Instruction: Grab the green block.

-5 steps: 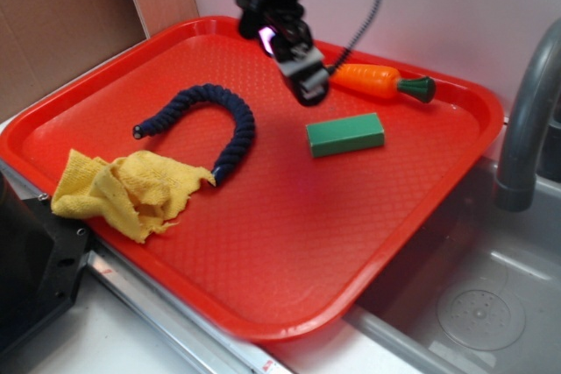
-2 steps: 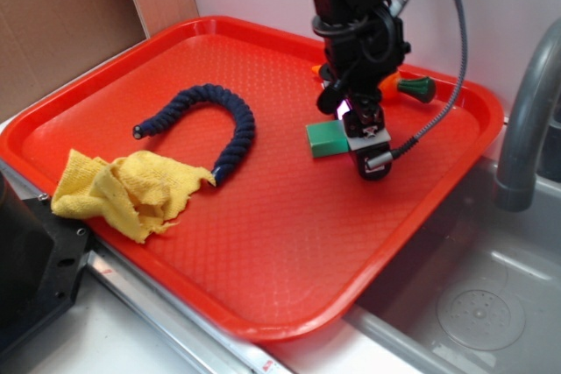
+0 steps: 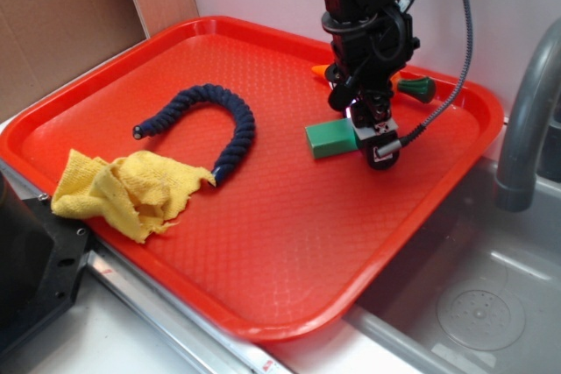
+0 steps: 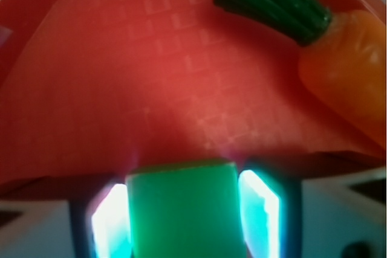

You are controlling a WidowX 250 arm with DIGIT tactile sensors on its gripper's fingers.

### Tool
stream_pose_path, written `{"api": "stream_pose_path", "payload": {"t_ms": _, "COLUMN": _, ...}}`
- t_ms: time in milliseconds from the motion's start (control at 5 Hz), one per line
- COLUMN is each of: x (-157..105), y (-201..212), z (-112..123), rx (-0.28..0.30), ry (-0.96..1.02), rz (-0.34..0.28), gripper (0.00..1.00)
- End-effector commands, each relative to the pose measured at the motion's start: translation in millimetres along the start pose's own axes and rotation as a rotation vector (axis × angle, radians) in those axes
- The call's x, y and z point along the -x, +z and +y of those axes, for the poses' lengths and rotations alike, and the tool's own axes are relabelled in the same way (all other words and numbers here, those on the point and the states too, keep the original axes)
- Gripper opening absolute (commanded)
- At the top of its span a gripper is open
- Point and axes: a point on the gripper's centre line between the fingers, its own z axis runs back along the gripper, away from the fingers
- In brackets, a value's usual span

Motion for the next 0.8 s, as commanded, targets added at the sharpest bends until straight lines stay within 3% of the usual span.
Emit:
{"api": "stream_pose_path", "payload": {"t_ms": 0, "x": 17.4, "y": 44.3, "z": 8.9, "rx": -0.023, "ry": 0.12, "rz": 0.083, "gripper": 0.0}}
{"api": "stream_pose_path", "payload": {"t_ms": 200, "x": 39.9, "y": 85.2, "z": 19.0, "rx": -0.022, "ry": 0.263, "rz": 0.122, "gripper": 0.0}}
{"api": "stream_pose_path", "payload": {"t_ms": 400, "x": 81.0, "y": 119.5, "z": 33.8, "rx": 0.022, "ry": 0.349, "rz": 0.097, "gripper": 0.0}}
{"api": "stream_pose_path", "payload": {"t_ms": 600, "x": 113.7, "y": 144.1, "z": 40.3, "rx": -0.003, "ry": 0.43, "rz": 0.083, "gripper": 0.0}}
